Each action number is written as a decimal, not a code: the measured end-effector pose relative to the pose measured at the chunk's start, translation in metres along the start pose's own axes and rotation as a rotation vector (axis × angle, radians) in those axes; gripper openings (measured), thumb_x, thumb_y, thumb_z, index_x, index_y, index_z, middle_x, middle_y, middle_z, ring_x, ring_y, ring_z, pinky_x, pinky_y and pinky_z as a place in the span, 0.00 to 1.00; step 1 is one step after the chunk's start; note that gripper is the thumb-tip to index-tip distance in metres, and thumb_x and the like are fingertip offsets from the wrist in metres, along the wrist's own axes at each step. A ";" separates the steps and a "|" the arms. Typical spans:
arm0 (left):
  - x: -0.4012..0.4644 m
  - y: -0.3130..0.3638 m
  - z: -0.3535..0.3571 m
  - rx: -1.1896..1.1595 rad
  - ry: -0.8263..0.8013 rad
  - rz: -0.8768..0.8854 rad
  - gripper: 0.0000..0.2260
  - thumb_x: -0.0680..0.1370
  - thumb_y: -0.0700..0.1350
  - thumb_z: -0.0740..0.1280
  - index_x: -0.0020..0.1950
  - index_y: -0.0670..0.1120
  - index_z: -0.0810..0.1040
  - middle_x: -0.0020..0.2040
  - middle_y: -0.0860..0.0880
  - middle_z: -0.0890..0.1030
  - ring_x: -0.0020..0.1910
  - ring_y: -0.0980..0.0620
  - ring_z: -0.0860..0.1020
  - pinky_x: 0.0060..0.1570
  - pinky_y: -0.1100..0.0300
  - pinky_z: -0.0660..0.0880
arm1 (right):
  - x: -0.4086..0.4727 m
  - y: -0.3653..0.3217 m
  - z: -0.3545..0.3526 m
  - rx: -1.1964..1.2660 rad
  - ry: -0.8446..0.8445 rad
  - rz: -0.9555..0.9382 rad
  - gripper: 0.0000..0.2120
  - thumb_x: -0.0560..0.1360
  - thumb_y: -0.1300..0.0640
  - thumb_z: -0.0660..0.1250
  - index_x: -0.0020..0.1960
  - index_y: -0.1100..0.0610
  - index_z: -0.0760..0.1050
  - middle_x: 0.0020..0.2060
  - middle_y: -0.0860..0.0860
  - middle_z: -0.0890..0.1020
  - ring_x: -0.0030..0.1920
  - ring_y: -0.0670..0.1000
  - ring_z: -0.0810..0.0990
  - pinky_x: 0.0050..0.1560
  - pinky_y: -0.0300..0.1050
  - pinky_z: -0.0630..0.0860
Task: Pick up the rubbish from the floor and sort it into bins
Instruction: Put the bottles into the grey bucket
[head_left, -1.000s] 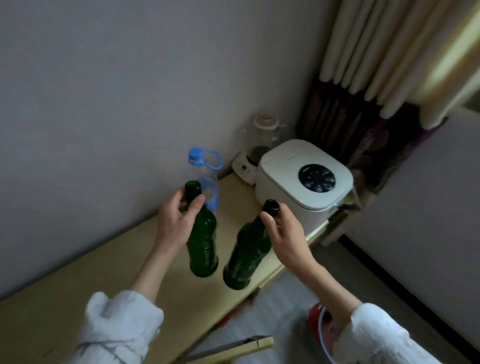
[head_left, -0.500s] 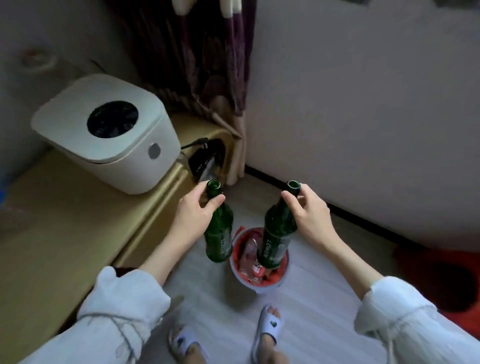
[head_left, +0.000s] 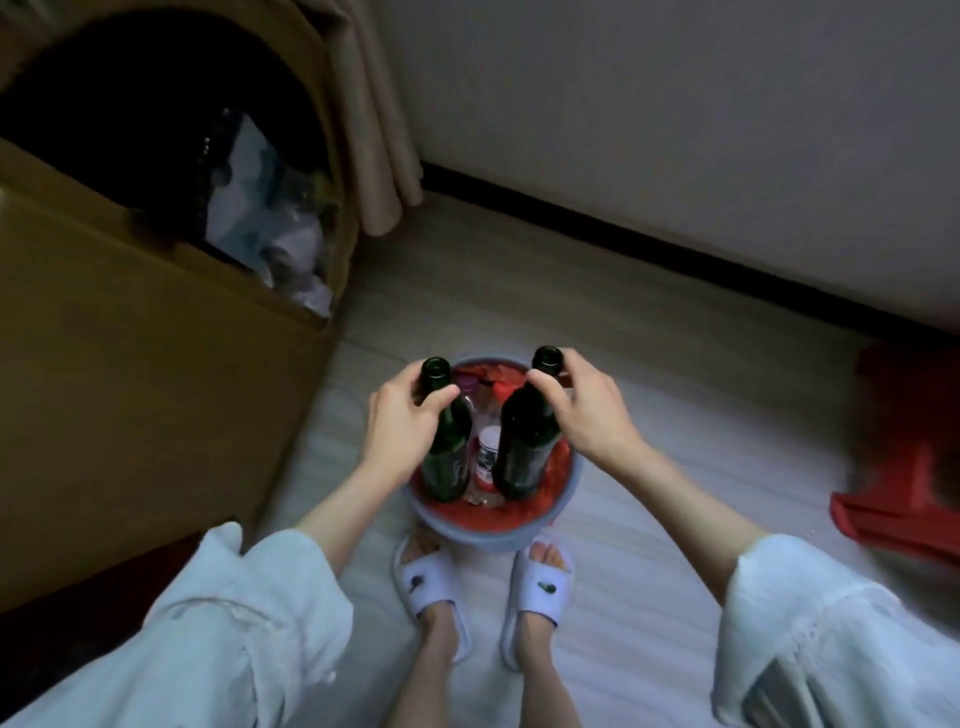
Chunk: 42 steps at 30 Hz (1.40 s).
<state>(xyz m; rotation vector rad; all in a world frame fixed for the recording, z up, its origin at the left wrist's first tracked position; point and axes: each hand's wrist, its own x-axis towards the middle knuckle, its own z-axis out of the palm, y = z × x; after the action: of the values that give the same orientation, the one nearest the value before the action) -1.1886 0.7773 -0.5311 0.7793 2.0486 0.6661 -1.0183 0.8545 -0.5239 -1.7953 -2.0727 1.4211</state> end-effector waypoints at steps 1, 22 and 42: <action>0.012 -0.016 0.013 -0.005 0.015 -0.030 0.13 0.73 0.43 0.71 0.57 0.44 0.79 0.53 0.44 0.82 0.55 0.47 0.79 0.59 0.50 0.74 | 0.011 0.015 0.013 0.008 -0.017 0.014 0.12 0.78 0.50 0.62 0.54 0.59 0.73 0.51 0.56 0.80 0.54 0.58 0.78 0.52 0.49 0.71; 0.090 -0.090 0.115 0.268 -0.101 0.030 0.18 0.71 0.50 0.72 0.59 0.49 0.77 0.52 0.46 0.83 0.54 0.46 0.79 0.55 0.55 0.73 | 0.096 0.113 0.101 -0.206 0.066 0.259 0.20 0.77 0.45 0.62 0.60 0.60 0.72 0.53 0.62 0.81 0.56 0.64 0.76 0.50 0.51 0.71; -0.083 0.024 -0.059 -0.031 -0.091 -0.139 0.21 0.77 0.37 0.65 0.69 0.38 0.66 0.64 0.37 0.73 0.63 0.44 0.74 0.61 0.60 0.67 | -0.094 -0.037 -0.043 0.211 -0.167 0.295 0.17 0.79 0.56 0.62 0.65 0.62 0.71 0.60 0.55 0.78 0.61 0.50 0.76 0.58 0.36 0.67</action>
<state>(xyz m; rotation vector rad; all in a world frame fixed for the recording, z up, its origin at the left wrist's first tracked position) -1.1920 0.7229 -0.4416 0.6317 1.9847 0.5721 -0.9919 0.8076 -0.4284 -2.0156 -1.6937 1.8438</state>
